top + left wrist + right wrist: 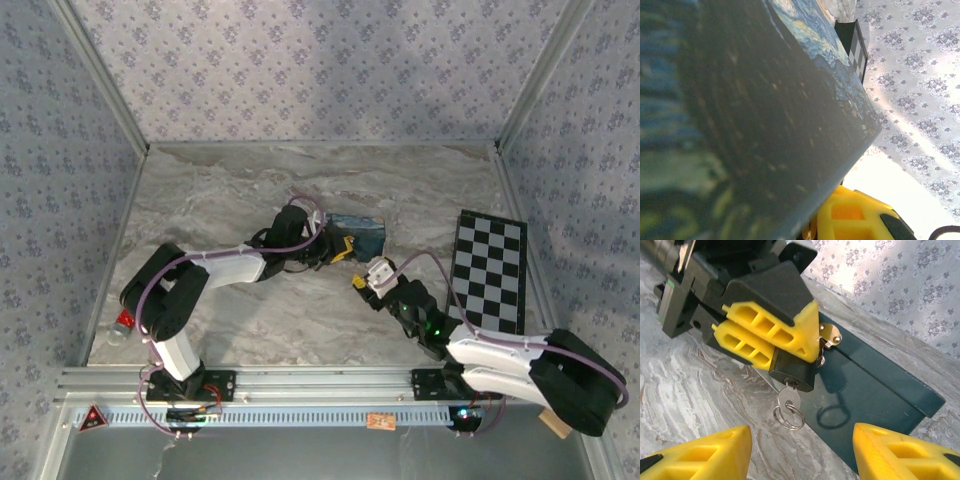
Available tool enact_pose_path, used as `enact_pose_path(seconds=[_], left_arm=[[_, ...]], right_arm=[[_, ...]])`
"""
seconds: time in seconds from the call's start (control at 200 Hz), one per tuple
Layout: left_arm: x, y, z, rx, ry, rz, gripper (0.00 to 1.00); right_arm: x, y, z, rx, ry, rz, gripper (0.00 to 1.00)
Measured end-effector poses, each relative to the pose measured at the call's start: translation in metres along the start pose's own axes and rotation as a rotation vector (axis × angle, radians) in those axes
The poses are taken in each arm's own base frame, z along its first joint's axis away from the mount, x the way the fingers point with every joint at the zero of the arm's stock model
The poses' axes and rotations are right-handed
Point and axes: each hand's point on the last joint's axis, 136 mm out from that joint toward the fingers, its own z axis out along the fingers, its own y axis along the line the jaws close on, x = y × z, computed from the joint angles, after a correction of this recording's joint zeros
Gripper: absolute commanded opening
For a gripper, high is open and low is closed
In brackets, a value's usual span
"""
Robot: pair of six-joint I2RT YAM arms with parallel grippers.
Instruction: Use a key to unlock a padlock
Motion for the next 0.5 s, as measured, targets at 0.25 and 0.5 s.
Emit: enact_pose_path(seconds=[0.25, 0.5], left_arm=[[0.001, 0.001, 0.0, -0.006, 0.006, -0.002, 0.0], [0.001, 0.001, 0.0, -0.006, 0.006, -0.002, 0.0]], right_arm=[[0.018, 0.014, 0.017, -0.017, 0.061, -0.1, 0.57], [0.0, 0.009, 0.031, 0.025, 0.012, -0.136, 0.47]])
